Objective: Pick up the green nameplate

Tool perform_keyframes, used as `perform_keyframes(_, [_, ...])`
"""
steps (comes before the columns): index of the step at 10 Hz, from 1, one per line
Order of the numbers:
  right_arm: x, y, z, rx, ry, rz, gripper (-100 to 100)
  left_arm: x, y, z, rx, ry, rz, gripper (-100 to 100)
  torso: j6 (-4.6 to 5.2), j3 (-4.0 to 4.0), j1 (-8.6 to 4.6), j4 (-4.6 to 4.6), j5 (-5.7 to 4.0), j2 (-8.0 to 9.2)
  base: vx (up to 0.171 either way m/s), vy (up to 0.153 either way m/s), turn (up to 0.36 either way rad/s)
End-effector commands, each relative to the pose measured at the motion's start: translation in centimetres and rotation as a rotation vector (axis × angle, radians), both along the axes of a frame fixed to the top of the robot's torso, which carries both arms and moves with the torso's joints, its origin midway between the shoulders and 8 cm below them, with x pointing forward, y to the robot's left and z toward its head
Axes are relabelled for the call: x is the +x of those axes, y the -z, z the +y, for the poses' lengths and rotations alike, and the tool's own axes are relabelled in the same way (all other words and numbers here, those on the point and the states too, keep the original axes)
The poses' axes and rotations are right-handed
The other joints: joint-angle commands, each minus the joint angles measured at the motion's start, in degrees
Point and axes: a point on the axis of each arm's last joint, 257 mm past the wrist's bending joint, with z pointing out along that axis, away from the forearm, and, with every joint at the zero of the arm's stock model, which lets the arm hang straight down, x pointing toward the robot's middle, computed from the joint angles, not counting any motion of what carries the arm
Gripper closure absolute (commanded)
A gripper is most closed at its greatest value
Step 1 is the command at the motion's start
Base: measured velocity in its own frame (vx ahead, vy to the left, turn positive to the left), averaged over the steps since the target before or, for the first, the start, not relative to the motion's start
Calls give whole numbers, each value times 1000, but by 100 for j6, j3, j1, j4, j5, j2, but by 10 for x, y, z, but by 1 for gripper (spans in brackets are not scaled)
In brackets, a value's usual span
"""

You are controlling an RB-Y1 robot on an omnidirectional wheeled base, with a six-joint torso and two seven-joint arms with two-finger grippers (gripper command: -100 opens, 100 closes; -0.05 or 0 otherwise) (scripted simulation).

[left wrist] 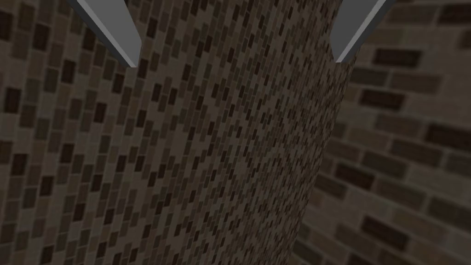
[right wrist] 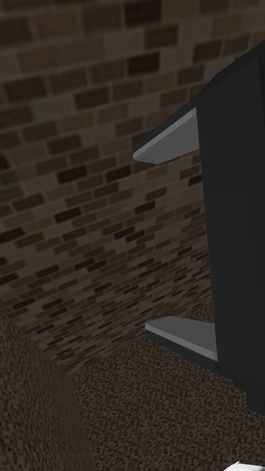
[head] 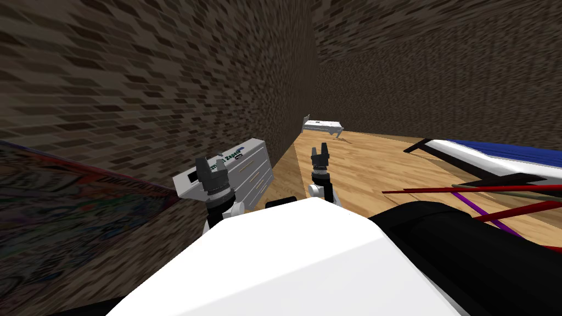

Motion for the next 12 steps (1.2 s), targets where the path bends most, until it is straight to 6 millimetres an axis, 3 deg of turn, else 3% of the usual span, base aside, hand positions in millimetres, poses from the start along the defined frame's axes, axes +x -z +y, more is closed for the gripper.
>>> perform_keyframes(1, [0, 0, 0, 0, 0, 0, 0, 4, 2, 1, 16, 6, 18, -100, 0, 0, 0, 0, 0, 0, 6, -24, 0])
perform_keyframes(12, [0, 0, 0, 0, 0, 0, 0, 46, 16, 39, 80, -1, 205, -100, 0, -8, -21, -3, -5, -14, 30, -62, 14])
